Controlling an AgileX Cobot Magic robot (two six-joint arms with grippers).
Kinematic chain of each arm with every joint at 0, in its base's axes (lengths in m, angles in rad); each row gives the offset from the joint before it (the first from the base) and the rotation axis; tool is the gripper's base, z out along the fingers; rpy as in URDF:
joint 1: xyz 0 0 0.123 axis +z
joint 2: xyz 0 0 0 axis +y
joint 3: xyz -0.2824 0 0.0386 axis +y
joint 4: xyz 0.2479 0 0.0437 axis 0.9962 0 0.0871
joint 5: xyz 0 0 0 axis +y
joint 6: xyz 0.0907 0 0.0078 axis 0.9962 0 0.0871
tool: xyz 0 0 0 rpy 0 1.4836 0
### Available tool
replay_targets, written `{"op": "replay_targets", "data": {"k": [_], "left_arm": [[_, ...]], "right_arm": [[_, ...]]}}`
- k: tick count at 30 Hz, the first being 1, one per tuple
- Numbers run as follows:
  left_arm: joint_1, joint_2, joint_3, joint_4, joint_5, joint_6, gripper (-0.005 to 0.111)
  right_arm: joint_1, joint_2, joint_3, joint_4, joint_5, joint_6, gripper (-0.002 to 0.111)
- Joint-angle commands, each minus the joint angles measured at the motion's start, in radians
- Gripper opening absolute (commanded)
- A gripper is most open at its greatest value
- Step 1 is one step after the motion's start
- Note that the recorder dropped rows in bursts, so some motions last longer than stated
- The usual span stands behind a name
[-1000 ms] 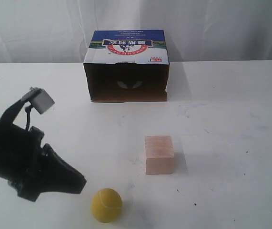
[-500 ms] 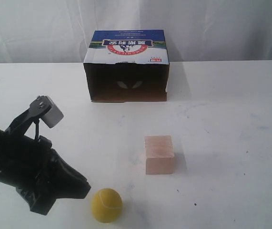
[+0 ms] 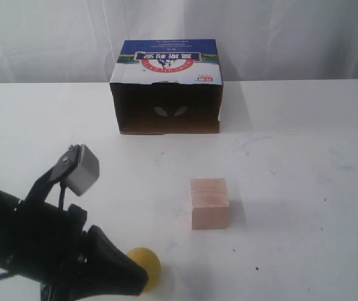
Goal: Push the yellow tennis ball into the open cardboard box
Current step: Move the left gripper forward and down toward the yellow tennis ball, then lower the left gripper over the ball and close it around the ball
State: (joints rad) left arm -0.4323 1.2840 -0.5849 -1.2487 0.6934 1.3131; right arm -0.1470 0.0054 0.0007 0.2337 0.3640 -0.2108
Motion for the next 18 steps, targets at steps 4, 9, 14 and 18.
{"op": "replay_targets", "data": {"k": [4,9,14,18], "left_arm": [[-0.078,-0.003,0.041,0.016,-0.071,0.099,0.000],[-0.078,-0.003,0.045,0.022,-0.290,0.129,0.000],[-0.078,-0.003,0.047,0.038,-0.209,0.261,0.000],[-0.078,-0.003,0.047,0.041,-0.231,0.261,0.000]], "right_arm": [[0.004,-0.005,-0.001,0.001,-0.006,0.006,0.000],[0.004,-0.005,-0.001,0.001,-0.006,0.006,0.000],[0.004,-0.005,-0.001,0.001,-0.006,0.006,0.000],[0.004,-0.005,-0.001,0.001,-0.006,0.006,0.000]]}}
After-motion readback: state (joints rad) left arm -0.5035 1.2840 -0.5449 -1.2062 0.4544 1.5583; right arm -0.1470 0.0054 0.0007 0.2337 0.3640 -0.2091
